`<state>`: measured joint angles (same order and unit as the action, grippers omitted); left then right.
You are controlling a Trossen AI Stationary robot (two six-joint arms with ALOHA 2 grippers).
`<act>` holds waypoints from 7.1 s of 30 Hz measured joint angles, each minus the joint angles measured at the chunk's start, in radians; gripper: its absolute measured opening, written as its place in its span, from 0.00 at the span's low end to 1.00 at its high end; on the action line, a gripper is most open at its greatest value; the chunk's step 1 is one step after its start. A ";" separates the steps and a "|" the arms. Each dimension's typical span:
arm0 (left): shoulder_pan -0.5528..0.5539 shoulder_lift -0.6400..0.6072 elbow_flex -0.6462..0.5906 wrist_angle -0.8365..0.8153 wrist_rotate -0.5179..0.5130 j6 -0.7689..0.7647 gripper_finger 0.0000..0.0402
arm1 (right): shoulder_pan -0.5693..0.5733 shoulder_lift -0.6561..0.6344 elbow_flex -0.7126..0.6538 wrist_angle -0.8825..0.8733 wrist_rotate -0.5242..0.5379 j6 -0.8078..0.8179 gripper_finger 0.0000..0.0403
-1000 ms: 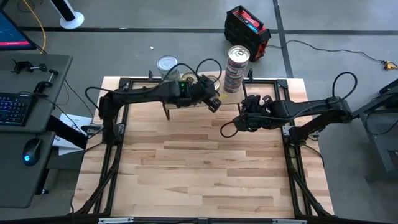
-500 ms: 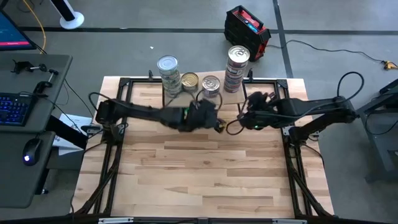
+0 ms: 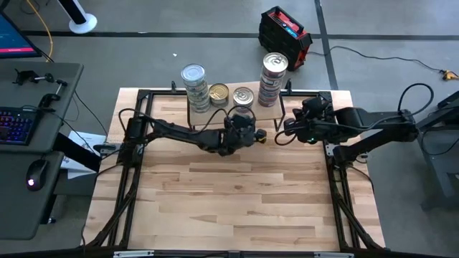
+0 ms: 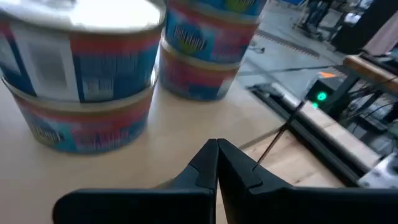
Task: Stack canned seafood by type on shelf
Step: Stack the blue pink tuna can on top of the other blue pink tuna cans on the shelf, then return to Home Position
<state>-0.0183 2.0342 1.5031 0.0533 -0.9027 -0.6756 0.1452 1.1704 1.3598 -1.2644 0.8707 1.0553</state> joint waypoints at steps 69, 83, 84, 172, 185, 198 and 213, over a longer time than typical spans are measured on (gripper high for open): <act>-0.175 -1.266 -1.130 0.167 0.511 0.277 0.00 | 0.036 -0.007 0.000 0.066 -0.444 -0.514 0.00; -0.165 -1.670 -1.492 0.320 0.650 0.234 0.00 | 0.032 -0.007 0.000 0.026 -0.537 -0.356 0.00; -0.165 -1.688 -1.492 0.296 0.654 0.233 0.00 | 0.033 -0.007 0.000 0.012 -0.557 -0.357 0.00; -0.168 -2.031 -1.490 0.040 0.655 0.233 0.00 | -0.013 -1.157 -1.350 1.279 -0.863 -0.873 0.00; -0.151 -2.028 -1.490 -0.008 0.655 0.368 0.00 | -0.013 -1.157 -1.350 1.279 -0.863 -0.873 0.00; -0.151 -2.026 -1.490 -0.005 0.654 0.365 0.00 | -0.013 -1.157 -1.350 1.279 -0.863 -0.873 0.00; -0.151 -2.026 -1.490 -0.005 0.654 0.365 0.00 | -0.013 -1.157 -1.350 1.279 -0.863 -0.873 0.00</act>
<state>-0.1696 0.0078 0.0128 0.0486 -0.2489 -0.3107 0.1326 0.0139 0.0097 0.0151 0.0074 0.1822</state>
